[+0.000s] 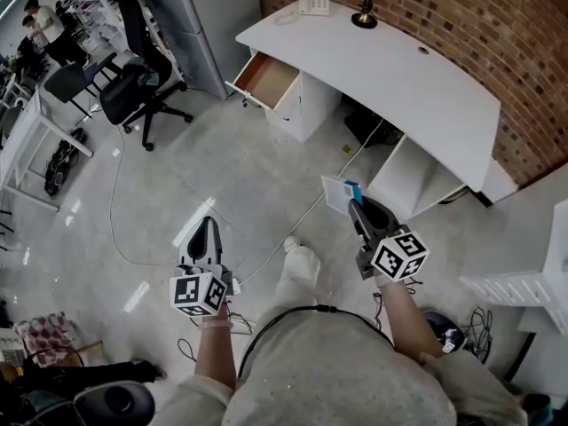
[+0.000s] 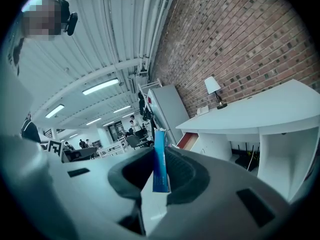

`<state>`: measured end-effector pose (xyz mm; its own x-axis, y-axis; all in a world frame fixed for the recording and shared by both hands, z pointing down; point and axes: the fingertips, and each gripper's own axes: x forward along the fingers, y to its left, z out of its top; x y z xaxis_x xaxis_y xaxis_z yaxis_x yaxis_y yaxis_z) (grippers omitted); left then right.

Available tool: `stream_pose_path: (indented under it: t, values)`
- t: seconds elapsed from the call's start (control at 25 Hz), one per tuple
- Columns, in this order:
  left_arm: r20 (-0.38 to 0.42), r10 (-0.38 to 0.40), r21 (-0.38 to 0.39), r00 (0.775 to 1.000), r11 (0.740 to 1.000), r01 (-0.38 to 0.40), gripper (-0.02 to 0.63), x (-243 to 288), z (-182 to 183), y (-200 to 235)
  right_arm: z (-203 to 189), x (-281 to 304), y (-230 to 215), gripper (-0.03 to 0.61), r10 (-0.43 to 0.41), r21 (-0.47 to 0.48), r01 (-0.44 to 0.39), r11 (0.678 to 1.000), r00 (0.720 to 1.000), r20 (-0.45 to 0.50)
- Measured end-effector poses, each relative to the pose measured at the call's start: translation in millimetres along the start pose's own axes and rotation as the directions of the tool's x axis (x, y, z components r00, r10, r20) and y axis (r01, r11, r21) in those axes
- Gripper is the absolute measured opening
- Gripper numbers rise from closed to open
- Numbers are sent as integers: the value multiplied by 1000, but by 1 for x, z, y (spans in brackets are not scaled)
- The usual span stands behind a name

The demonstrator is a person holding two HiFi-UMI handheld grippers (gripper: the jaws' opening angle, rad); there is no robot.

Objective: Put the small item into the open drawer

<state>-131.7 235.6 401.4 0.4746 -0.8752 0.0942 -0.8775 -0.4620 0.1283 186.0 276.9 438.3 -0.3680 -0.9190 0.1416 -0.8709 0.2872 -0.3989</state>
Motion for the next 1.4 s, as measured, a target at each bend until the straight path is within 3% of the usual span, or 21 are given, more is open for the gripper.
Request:
stream_pose_path:
  t: [0.36, 0.64, 0.92, 1.4]
  values:
    - [12, -38, -10, 999, 999, 39, 5, 85, 7, -2, 28, 51, -43, 72, -11, -19, 10, 1000, 1000, -13]
    - [-11, -4, -37, 1000, 999, 3, 5, 145, 6, 25, 51, 107, -67, 72, 8, -25, -8, 1000, 1000, -26]
    - [-27, -35, -34, 999, 999, 34, 5, 198, 6, 31, 59, 150, -92, 72, -1, -17, 0, 1000, 999, -45]
    - [4, 28, -45, 1000, 999, -28, 5, 239, 17, 88, 72, 229, -99, 72, 42, -35, -45, 998, 997, -65]
